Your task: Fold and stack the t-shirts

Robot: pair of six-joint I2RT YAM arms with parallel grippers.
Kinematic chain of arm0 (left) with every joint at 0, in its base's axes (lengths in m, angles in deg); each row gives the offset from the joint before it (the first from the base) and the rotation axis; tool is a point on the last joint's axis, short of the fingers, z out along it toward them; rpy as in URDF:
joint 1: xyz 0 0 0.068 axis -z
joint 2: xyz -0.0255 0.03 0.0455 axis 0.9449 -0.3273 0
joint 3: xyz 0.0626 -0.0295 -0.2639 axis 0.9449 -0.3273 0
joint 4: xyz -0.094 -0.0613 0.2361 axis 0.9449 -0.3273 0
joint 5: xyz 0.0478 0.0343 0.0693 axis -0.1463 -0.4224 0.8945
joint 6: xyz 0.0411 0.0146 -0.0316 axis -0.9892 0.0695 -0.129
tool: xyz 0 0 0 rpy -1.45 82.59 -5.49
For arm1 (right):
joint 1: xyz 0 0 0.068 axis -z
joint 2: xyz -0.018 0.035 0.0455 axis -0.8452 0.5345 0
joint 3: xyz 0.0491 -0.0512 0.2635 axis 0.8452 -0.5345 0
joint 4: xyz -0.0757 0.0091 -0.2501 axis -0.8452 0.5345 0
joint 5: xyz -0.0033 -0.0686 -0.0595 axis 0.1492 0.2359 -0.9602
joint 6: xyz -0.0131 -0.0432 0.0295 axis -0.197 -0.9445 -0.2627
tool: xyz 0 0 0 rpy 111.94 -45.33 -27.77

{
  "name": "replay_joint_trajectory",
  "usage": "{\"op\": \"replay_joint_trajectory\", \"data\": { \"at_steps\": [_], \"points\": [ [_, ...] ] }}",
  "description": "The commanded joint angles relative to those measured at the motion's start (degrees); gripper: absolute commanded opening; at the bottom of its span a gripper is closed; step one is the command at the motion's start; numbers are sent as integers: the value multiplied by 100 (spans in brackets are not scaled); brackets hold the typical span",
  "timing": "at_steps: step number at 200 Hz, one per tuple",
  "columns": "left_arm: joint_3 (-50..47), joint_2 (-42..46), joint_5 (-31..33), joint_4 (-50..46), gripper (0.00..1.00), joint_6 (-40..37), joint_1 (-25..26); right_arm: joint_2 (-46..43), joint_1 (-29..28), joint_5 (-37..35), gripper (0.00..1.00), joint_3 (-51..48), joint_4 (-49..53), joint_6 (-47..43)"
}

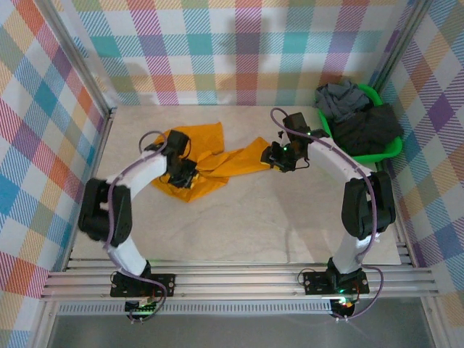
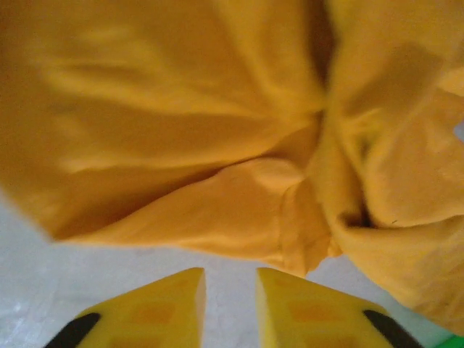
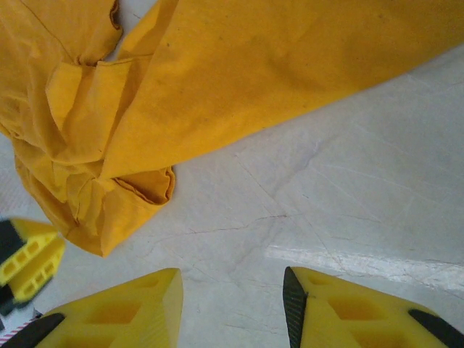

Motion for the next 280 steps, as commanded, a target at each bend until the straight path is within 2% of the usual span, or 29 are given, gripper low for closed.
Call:
{"op": "replay_joint_trajectory", "data": {
  "at_steps": [1, 25, 41, 60, 96, 111, 169, 195, 280],
  "points": [
    [997, -834, 264, -1062, 22, -1103, 80, -209, 7, 93, 42, -28, 99, -187],
    [1287, -1068, 626, -1493, 23, -1694, 129, -291, 10, 59, 42, -80, 118, -223],
    [1380, -1199, 615, -1583, 27, -1942, 138, -295, 15, 58, 42, -125, 108, -209],
    [1447, -1370, 562, -1539, 29, -2023, 192, -278, 15, 86, 42, -134, 75, -198],
    [1709, -1606, 731, -1441, 40, -2030, 278, -192, 17, 120, 42, -73, 61, -191],
    [1892, -1736, 816, -1495, 42, -2062, 278, -182, 15, 122, 42, -64, 52, -196],
    [2520, -2223, 897, -1834, 41, -2255, 287, -225, 15, 97, 42, -133, 69, -191],
    [2375, -2207, 872, -1791, 35, -2287, 292, -249, 25, 76, 42, -161, 69, -189],
    [2252, -2232, 790, -1701, 30, -2206, 423, -207, 26, 81, 42, -152, 26, -153]
  ]
}}
